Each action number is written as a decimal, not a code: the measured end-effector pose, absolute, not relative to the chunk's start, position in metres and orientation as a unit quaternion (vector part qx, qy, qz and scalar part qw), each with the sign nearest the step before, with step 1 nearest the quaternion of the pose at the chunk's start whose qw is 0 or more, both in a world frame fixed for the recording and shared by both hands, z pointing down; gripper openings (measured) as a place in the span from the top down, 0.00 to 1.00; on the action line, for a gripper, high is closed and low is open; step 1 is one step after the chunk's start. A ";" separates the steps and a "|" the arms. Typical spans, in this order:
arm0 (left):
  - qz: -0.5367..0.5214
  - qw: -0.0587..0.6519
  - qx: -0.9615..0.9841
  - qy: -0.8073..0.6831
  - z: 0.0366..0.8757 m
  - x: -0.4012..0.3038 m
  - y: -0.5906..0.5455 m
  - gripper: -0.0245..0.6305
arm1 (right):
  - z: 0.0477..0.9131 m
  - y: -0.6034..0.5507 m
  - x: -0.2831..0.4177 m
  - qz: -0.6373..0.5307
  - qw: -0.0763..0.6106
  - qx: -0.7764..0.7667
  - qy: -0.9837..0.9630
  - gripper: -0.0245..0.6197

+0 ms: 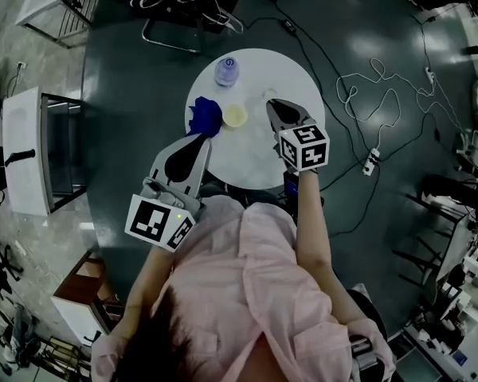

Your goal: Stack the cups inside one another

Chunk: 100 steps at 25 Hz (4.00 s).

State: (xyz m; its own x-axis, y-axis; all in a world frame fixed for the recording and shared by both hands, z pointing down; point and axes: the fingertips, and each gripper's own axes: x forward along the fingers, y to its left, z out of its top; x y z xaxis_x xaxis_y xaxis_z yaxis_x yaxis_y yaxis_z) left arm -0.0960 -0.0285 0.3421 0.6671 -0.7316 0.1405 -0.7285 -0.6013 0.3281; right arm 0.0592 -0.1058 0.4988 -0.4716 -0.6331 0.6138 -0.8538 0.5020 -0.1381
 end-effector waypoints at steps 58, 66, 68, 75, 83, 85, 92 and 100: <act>0.010 0.205 0.892 -0.404 0.356 -0.099 -0.050 0.94 | 0.605 -0.103 -0.006 0.225 0.416 0.306 -0.826 0.90; 0.007 0.211 0.889 -0.406 0.357 -0.102 -0.049 0.94 | 0.607 -0.101 -0.010 0.221 0.409 0.311 -0.829 0.90; 0.005 0.212 0.889 -0.406 0.358 -0.102 -0.049 0.94 | 0.608 -0.102 -0.008 0.218 0.408 0.315 -0.829 0.90; 0.003 0.216 0.888 -0.405 0.358 -0.100 -0.048 0.94 | 0.607 -0.101 -0.006 0.221 0.401 0.318 -0.830 0.90; 0.004 0.215 0.888 -0.406 0.358 -0.101 -0.046 0.94 | 0.607 -0.104 -0.002 0.216 0.395 0.326 -0.831 0.80; 0.004 0.214 0.888 -0.406 0.357 -0.101 -0.046 0.94 | 0.604 -0.104 -0.002 0.217 0.387 0.328 -0.834 0.80; 0.002 0.211 0.891 -0.403 0.354 -0.099 -0.041 0.94 | 0.578 -0.109 0.004 0.209 0.350 0.362 -0.838 0.80; -0.007 0.208 0.900 -0.382 0.349 -0.090 -0.032 0.94 | 0.525 -0.117 0.026 0.199 0.246 0.438 -0.841 0.90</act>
State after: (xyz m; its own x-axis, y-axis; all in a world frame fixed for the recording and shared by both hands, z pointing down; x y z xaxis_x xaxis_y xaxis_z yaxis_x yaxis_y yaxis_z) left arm -0.0904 -0.0315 0.3485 0.7077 -0.6910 0.1471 -0.6855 -0.6211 0.3800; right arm 0.0263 -0.1165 0.5253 -0.4956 -0.6382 0.5891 -0.8347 0.5375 -0.1199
